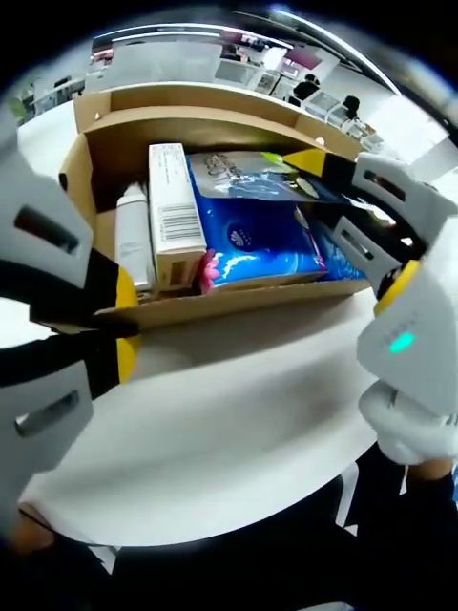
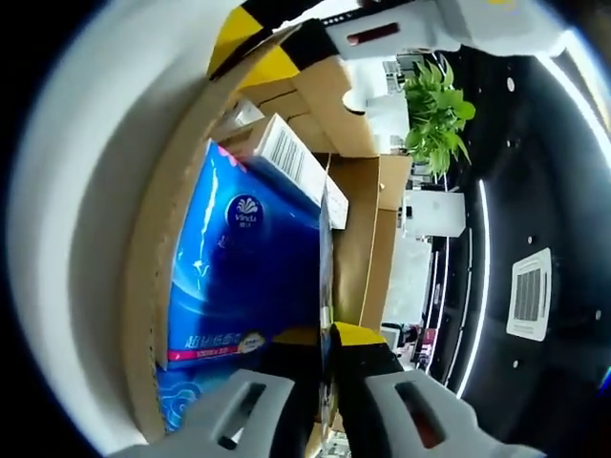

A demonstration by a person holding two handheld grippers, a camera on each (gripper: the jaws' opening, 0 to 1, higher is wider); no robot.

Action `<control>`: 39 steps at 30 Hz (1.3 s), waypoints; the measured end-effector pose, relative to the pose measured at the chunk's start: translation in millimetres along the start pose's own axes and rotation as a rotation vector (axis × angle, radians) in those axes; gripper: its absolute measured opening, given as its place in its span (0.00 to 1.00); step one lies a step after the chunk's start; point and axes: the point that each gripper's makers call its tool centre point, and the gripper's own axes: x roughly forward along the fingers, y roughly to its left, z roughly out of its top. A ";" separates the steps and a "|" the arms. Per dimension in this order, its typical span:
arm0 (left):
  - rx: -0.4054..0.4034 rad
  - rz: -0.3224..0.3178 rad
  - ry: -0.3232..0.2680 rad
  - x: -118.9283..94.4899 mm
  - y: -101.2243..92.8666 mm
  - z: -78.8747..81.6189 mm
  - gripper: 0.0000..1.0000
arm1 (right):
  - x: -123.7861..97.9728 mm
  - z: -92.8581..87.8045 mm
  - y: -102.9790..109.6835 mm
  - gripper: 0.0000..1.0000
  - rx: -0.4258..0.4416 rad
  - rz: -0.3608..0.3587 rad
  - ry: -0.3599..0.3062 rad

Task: Operate the shoe box by opening the lid, removing the specified soft item, and placing it in the target area until the item is outside and the box remains undamaged.

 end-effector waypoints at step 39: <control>-0.009 0.004 0.009 0.1 -1.9 -0.5 0.05 | -9.6 4.6 -17.8 0.01 -0.010 -0.151 -0.049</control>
